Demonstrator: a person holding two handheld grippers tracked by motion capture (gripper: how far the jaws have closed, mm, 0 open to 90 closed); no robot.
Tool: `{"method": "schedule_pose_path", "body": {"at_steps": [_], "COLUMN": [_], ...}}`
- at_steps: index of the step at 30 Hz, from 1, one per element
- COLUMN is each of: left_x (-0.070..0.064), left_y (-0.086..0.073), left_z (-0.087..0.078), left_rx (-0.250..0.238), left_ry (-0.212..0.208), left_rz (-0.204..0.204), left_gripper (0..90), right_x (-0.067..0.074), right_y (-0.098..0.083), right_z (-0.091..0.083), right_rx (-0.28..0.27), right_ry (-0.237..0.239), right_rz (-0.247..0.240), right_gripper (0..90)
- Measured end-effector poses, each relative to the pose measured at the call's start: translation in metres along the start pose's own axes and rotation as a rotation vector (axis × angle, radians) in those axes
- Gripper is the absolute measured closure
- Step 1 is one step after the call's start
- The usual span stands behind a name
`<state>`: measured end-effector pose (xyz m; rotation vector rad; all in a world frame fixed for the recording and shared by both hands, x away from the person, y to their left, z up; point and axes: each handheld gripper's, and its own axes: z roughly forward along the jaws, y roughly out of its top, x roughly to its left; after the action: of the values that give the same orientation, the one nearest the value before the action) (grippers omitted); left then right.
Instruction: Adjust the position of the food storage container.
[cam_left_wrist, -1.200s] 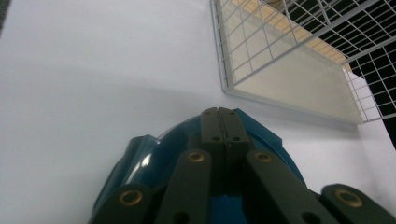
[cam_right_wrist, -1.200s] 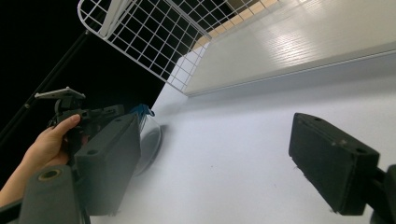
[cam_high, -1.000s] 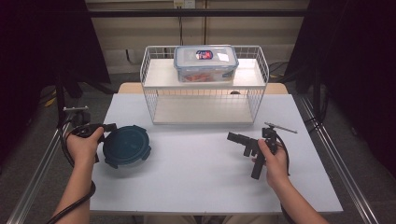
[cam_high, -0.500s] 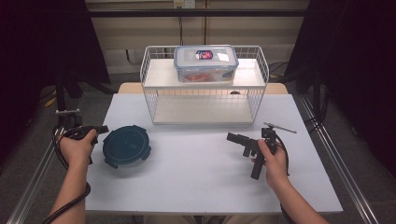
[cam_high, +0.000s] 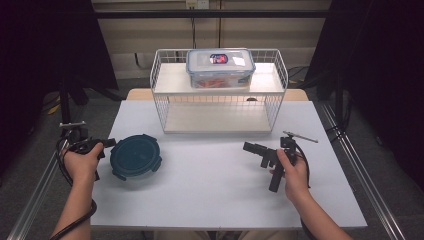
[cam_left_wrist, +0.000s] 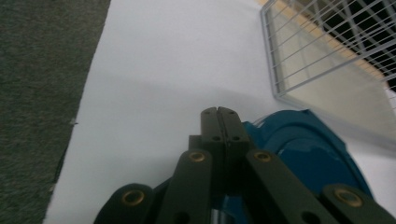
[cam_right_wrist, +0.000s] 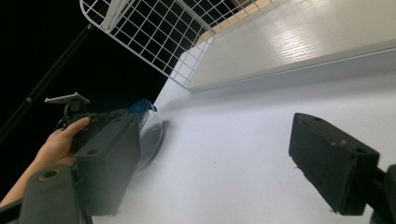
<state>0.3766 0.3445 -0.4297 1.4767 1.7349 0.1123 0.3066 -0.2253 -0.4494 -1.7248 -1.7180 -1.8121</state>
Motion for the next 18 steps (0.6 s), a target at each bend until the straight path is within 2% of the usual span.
{"method": "schedule_pose_path", "body": {"at_steps": [1,2,3,4,5,7,9,11,12,14,15,16,18], "left_x": [0.0,0.0,0.001,0.002,0.005,0.01,0.013,0.015,0.014,0.013,0.012,0.011,0.007], "left_y": [-0.001,-0.001,-0.002,-0.003,-0.003,-0.006,-0.01,-0.012,-0.012,-0.014,-0.015,-0.017,-0.02], "left_z": [-0.001,-0.001,-0.002,-0.001,0.0,0.002,0.003,0.003,0.003,0.005,0.006,0.007,0.008], "left_rx": [0.004,-0.004,0.004,-0.007,0.014,0.034,0.037,0.02,0.027,0.029,0.041,0.022,0.017], "left_ry": [0.007,-0.004,0.007,0.001,0.017,0.035,0.037,0.014,0.022,0.012,0.027,0.01,0.007], "left_rz": [0.014,0.009,0.005,-0.016,-0.009,-0.025,-0.032,-0.047,-0.057,-0.059,-0.054,-0.053,-0.069], "left_gripper": [90.0,90.0,90.0,90.0,90.0,90.0,90.0,90.0,90.0,90.0,90.0,90.0,90.0], "right_x": [0.0,0.0,0.0,0.001,0.001,0.001,0.001,0.0,0.0,-0.001,-0.001,-0.001,0.001], "right_y": [0.0,0.0,0.0,-0.001,-0.001,-0.002,-0.001,-0.001,-0.001,-0.001,-0.001,-0.001,-0.001], "right_z": [0.0,0.0,0.001,0.001,0.001,0.002,0.001,0.001,0.001,0.002,0.002,0.002,0.002], "right_rx": [0.0,0.004,0.003,0.006,0.01,0.01,0.012,0.008,0.008,0.007,0.009,0.008,0.009], "right_ry": [0.0,-0.003,-0.006,-0.004,-0.001,0.002,-0.001,-0.006,-0.004,-0.004,-0.008,-0.003,-0.004], "right_rz": [0.0,0.002,-0.001,-0.005,-0.002,0.004,-0.002,-0.003,0.002,0.003,0.002,0.001,-0.002], "right_gripper": [17.0,17.0,17.0,17.0,17.0,17.0,17.0,16.9,16.9,16.9,17.0,16.9,16.9]}}
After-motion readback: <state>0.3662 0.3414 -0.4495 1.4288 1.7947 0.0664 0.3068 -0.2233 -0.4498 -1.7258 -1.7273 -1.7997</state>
